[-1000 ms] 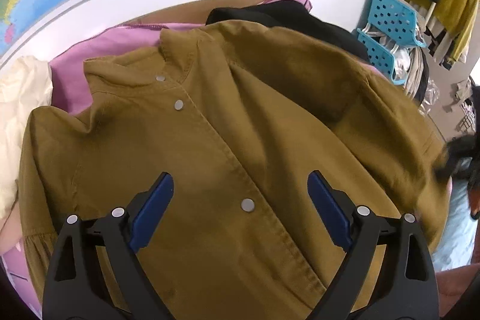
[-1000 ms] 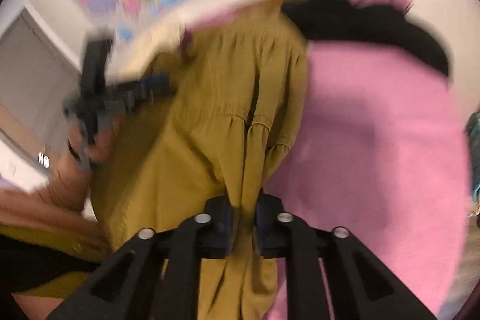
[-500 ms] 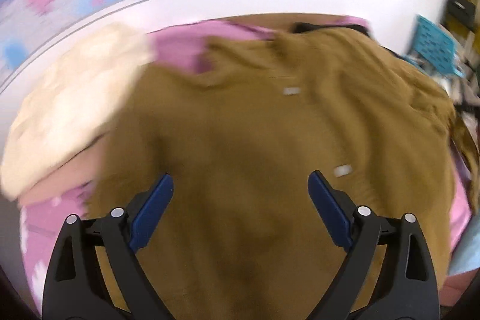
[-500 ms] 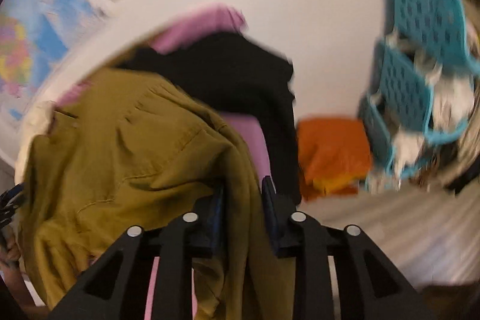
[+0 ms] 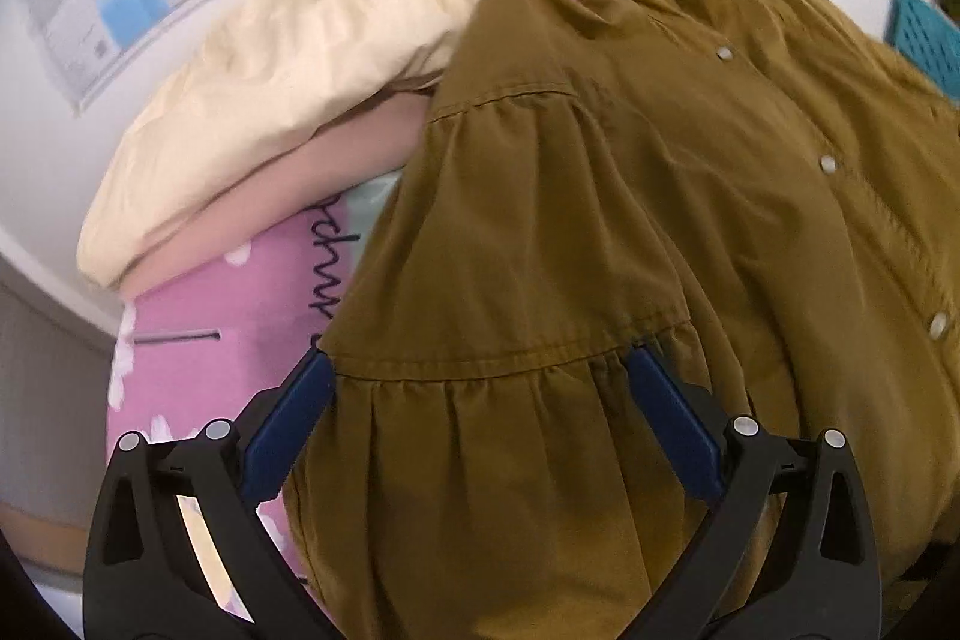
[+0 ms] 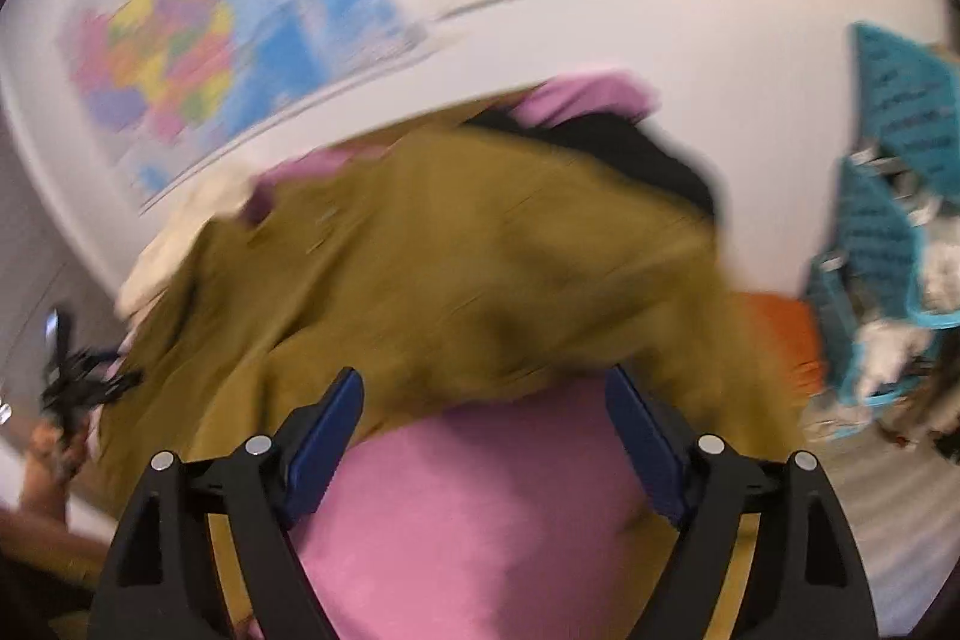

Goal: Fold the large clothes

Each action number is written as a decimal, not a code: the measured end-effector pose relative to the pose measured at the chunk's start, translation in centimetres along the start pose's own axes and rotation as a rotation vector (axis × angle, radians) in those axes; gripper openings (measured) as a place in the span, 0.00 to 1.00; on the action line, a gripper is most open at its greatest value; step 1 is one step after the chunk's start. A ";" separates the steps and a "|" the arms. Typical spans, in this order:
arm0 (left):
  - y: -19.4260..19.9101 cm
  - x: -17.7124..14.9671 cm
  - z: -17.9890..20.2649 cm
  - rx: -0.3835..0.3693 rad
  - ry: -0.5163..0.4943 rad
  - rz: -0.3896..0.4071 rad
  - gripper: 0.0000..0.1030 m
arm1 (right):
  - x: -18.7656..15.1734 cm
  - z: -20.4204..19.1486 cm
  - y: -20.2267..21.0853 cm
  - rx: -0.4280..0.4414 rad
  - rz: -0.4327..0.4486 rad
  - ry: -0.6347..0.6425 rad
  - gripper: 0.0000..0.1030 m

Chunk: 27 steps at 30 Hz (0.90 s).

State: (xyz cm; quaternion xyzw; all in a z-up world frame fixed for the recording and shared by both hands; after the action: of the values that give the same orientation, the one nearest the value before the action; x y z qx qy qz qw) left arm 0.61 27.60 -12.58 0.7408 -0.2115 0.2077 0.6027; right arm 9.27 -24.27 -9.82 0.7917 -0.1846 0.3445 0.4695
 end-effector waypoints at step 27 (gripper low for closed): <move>7.6 -2.3 2.9 -0.246 -0.001 0.154 0.89 | -7.2 -6.0 -4.1 0.261 -0.076 -0.152 0.77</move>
State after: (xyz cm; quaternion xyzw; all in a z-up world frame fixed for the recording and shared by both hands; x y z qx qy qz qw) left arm -5.45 23.52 -8.27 0.6430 -0.2920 0.2258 0.6710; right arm 4.56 -17.30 -15.59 0.8762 -0.1431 0.2868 0.3600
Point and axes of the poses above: each gripper's, at about its wrist camera, not at the fingertips, and y roughly against the way its jaws point, z to its right, x to its top, the point moved 9 cm from there along -y, roughly the way its jaws point, and after that the axes turned 3 degrees about z, right-handed, at the moved point
